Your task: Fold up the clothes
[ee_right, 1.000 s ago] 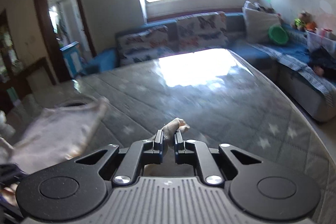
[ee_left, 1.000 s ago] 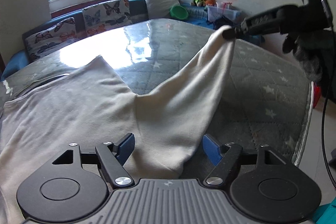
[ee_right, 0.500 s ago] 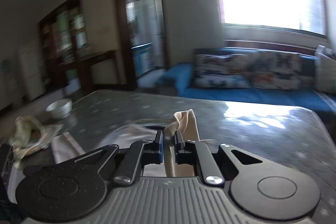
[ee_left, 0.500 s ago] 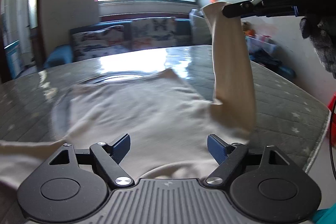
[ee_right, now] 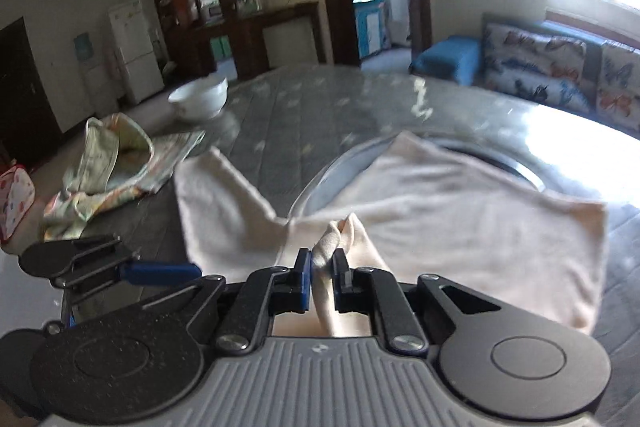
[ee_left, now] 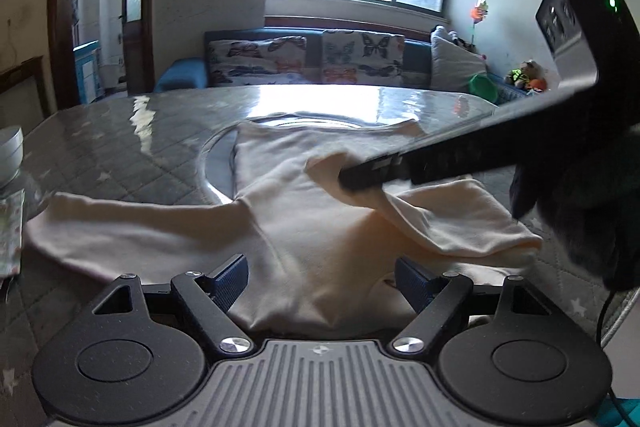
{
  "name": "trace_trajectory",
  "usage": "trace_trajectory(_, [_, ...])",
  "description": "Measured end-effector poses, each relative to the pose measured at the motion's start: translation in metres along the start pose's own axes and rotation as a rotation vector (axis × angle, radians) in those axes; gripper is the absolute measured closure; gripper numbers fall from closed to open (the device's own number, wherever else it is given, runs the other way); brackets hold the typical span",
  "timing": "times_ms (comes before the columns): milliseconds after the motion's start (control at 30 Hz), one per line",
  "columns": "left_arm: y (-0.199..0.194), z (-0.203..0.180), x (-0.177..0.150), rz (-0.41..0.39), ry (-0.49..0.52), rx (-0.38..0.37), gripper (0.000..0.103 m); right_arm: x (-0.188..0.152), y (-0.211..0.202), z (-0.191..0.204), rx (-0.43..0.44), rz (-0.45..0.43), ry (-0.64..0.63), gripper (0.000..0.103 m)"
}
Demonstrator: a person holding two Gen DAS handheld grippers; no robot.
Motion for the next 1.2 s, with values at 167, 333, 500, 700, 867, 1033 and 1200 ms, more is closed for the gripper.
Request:
trace_trajectory(167, [0.003, -0.001, 0.002, 0.0, -0.002, 0.006, 0.02, -0.004, -0.012, 0.001, 0.017, -0.015, -0.005, 0.08])
trace_trajectory(333, [0.006, -0.009, 0.012, -0.033, 0.009, -0.002, 0.02, -0.004, -0.046, -0.027, -0.061, -0.025, -0.027, 0.074])
trace_trajectory(500, [0.02, -0.018, 0.018, -0.041, 0.011, -0.022, 0.024, -0.026, -0.083, -0.082, -0.235, 0.013, 0.01, 0.074])
trace_trajectory(700, [0.042, -0.026, 0.017, -0.012, 0.02, -0.033, 0.048, -0.048, -0.104, -0.121, -0.322, 0.015, 0.11, 0.074])
trace_trajectory(867, [0.056, -0.027, 0.011, 0.021, 0.041, -0.011, 0.076, -0.043, -0.084, -0.113, -0.281, -0.026, 0.07, 0.075])
trace_trajectory(1033, [0.062, -0.019, 0.0, 0.062, 0.06, 0.027, 0.086, -0.049, -0.058, -0.105, -0.274, -0.015, -0.021, 0.075])
trace_trajectory(1200, [0.057, -0.013, 0.002, 0.067, 0.085, 0.061, 0.085, -0.057, -0.057, -0.114, -0.285, 0.01, -0.013, 0.075])
Point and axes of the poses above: each gripper's, at about its wrist camera, not at the fingertips, and y roughly the way its jaws point, z to its left, x to its top, the point moved 3 cm from there along y, roughly the way its jaws point, and after that the axes turned 13 degrees about -z, right-handed, at the moved point
